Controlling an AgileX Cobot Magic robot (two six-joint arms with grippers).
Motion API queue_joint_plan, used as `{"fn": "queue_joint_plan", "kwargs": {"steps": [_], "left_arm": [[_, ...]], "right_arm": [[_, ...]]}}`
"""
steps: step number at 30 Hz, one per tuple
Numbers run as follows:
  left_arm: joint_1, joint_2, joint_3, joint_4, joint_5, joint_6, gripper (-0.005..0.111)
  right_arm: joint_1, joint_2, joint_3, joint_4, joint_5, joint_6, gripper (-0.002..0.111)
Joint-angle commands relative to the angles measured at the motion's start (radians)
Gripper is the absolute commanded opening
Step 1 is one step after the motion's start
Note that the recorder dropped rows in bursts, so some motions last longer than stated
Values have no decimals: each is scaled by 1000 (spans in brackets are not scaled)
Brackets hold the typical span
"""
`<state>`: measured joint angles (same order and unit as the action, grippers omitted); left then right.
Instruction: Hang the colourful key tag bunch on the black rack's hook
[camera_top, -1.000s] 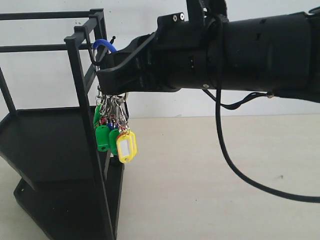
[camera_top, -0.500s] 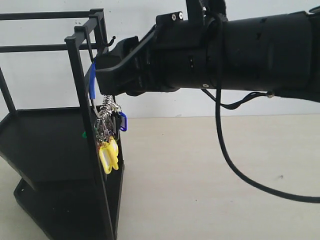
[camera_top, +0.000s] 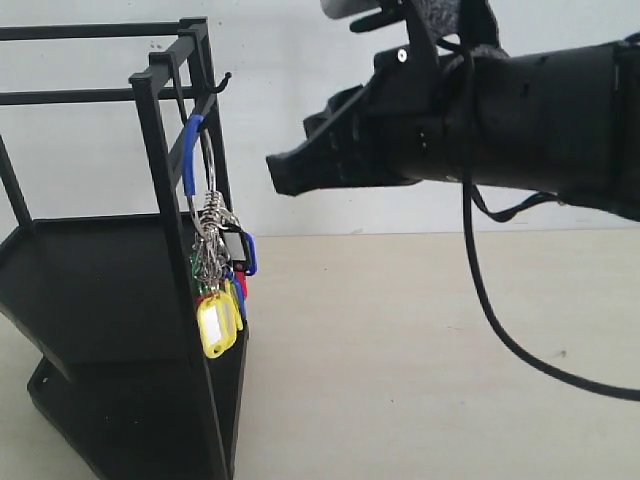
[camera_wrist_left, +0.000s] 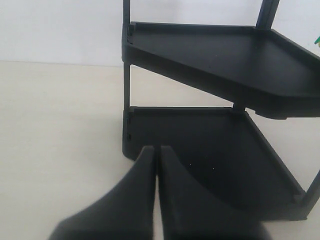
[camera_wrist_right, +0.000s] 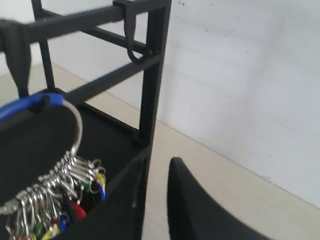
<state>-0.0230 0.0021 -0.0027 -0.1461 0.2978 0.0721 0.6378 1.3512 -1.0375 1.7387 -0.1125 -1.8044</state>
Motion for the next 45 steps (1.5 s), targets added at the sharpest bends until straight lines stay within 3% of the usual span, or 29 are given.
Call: {"fn": "queue_joint_plan", "kwargs": {"steps": [1,20,45], "left_arm": [[2,-2,3,5,-9,3,4],[2,-2,3,5,-9,3,4],[2,-2,3,5,-9,3,4]], "right_arm": [[0,-41,63,6,-40,-39,0],[0,-154,121,6,-36,154,0],[0,-154,121,6,-36,159,0]]}}
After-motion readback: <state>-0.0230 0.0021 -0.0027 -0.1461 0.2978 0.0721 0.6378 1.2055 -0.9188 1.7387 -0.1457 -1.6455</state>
